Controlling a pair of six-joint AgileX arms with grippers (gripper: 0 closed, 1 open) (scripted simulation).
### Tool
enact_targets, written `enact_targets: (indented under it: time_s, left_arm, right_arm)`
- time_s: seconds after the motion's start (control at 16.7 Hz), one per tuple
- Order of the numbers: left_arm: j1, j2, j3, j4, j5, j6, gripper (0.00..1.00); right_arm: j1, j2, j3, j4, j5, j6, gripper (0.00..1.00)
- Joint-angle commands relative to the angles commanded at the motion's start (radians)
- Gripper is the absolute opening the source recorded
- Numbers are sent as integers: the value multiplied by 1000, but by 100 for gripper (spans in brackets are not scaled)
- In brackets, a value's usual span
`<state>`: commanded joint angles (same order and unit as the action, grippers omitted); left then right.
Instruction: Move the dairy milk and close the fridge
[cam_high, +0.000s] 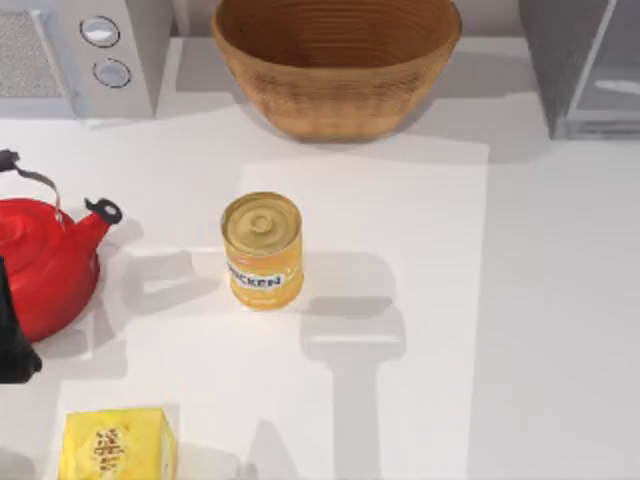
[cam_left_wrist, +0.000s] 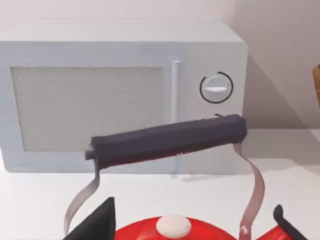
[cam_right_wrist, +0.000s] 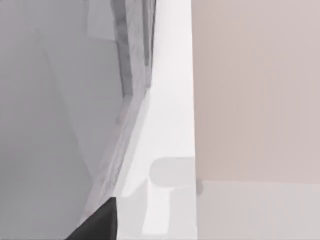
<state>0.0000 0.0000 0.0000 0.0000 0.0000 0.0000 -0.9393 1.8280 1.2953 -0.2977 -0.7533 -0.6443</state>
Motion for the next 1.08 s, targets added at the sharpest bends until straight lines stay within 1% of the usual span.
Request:
enact_targets:
  time_s: [0.12,0.24,0.42,0.72,0.84,0.96,1.08]
  left_arm:
    - [0,0,0,0,0,0,100]
    - [0,0,0,0,0,0,100]
    - [0,0,0,0,0,0,100]
    - [0,0,0,0,0,0,100]
    - [0,0,0,0,0,0,100]
    - [0,0,0,0,0,0,100]
    - [0,0,0,0,0,0,100]
  right_arm:
    - [32,-6,-11,14,28,26,100]
    - [107,-20,-33,45,88,78,100]
    - [285,-53,-86,110,224,195,100]
    - [654,-130,-202,240,498,433,100]
    - [779,-162,-245,288,598,519,100]
    - [865,-190,-279,326,674,586,100]
    - [908,-207,-298,348,716,624,100]
